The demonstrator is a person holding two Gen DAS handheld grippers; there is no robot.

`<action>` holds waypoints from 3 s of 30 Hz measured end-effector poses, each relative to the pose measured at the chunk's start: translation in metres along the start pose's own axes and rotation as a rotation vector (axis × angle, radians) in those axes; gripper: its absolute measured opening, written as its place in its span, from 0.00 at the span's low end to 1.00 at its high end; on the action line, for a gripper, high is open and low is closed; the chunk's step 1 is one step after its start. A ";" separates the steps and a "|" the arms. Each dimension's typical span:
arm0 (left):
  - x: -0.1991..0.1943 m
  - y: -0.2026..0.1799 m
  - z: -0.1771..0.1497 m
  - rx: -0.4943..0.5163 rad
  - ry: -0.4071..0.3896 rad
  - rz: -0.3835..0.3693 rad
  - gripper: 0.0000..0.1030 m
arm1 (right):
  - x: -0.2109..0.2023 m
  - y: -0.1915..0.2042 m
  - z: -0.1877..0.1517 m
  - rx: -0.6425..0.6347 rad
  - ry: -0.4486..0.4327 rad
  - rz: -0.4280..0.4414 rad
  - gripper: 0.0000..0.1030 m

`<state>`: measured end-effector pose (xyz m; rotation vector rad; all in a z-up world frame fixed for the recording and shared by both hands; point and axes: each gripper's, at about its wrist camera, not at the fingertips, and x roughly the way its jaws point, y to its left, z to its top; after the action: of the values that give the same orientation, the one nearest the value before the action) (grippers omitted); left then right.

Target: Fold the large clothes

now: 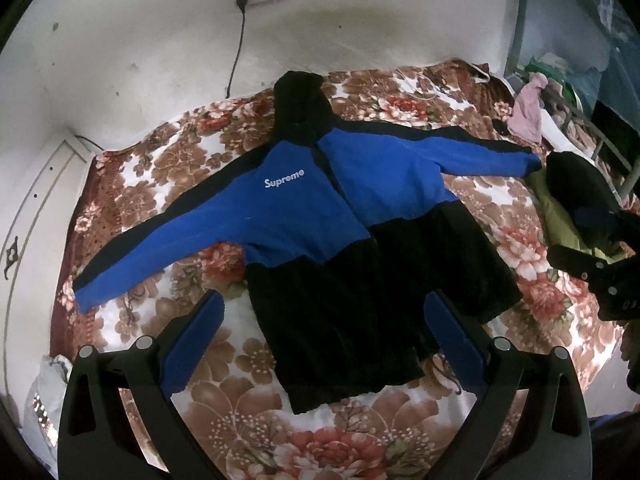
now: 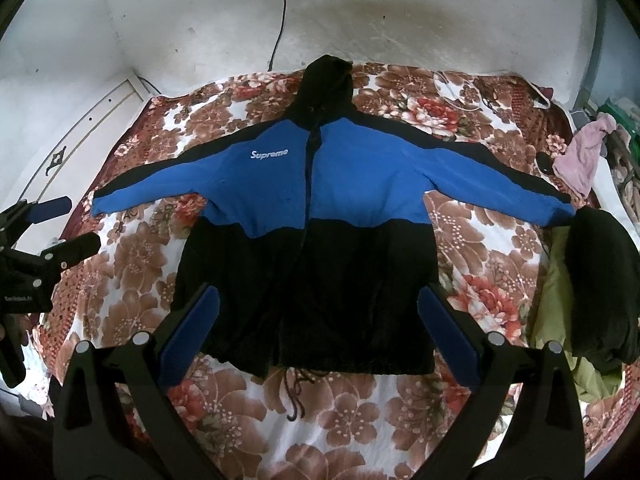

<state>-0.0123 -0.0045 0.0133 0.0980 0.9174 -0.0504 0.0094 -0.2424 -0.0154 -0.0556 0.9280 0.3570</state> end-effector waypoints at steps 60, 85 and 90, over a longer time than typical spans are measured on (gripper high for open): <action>0.426 0.178 0.325 -0.135 0.036 -0.242 0.95 | 0.420 -0.076 0.380 -0.036 0.128 -0.015 0.95; 0.600 0.142 0.442 0.128 0.018 -0.432 0.05 | 0.602 -0.096 0.482 -0.101 0.070 0.043 0.08; 0.543 0.147 0.438 0.116 -0.053 -0.419 0.05 | 0.539 -0.093 0.472 -0.160 -0.024 0.041 0.07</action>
<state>0.6756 0.0938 -0.1446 0.0106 0.8699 -0.4938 0.6981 -0.0866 -0.1672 -0.1790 0.8761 0.4687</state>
